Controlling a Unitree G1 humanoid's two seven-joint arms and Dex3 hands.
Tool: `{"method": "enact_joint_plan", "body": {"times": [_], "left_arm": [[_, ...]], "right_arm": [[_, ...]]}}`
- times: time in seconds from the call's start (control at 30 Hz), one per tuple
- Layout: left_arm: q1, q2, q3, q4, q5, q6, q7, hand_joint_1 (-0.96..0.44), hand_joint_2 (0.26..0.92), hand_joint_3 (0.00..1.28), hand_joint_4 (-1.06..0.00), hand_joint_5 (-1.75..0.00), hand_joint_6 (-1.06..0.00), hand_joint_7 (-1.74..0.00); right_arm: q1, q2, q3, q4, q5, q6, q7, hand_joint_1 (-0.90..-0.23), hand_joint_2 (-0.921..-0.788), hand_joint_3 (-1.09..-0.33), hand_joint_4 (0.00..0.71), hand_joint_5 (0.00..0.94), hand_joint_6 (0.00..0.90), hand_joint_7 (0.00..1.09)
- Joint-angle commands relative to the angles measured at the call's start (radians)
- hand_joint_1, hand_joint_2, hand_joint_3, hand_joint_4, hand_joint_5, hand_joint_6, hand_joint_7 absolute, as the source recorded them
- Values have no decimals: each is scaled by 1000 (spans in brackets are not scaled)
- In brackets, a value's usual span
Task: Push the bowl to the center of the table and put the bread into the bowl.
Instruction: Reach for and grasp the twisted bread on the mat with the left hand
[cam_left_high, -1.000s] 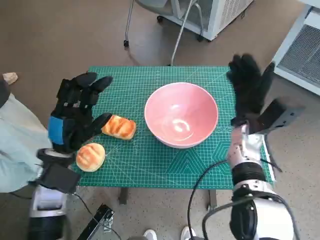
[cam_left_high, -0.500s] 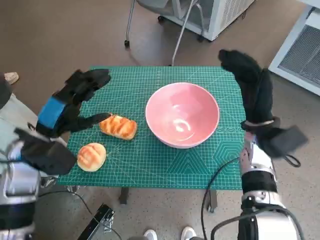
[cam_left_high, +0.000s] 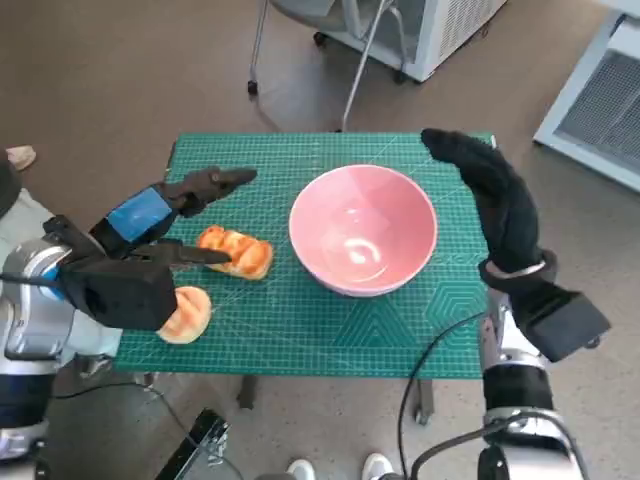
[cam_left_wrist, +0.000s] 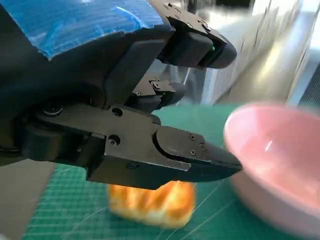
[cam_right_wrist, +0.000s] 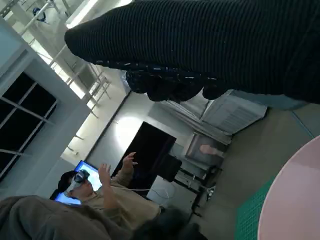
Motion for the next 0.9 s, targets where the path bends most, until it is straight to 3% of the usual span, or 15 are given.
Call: {"method": "enact_joint_plan", "body": {"times": [0.03, 0.2, 0.37, 0.57, 0.9], "left_arm": [[-46, 20, -70, 38, 91, -5, -20, 121, 832, 0, -153, 0, -290, -46], [-81, 26, -142, 81, 204, -8, -19, 107, 801, 0, -149, 0, -286, -31], [-117, 17, -199, 121, 296, 13, -26, 6, 762, 1, -141, 0, -282, -19], [-144, 2, -239, 146, 363, 55, -45, -69, 753, 0, -142, -2, -289, -14], [-175, -42, -304, 255, 445, 73, 18, -94, 752, 1, -154, -4, -311, -16]], "right_arm": [[30, -2, 9, -5, 6, 26, -8, -601, -921, -759, 374, 46, 36, 847], [38, -4, 12, -20, 6, 33, -14, -590, -921, -760, 375, 45, 33, 852], [44, -6, 13, -34, 9, 45, -18, -593, -921, -761, 375, 45, 31, 855], [51, -7, 13, -46, 11, 51, -22, -597, -921, -760, 376, 44, 29, 858], [63, 0, 13, -59, 27, 65, -20, -586, -921, -757, 376, 43, 26, 860]]}}
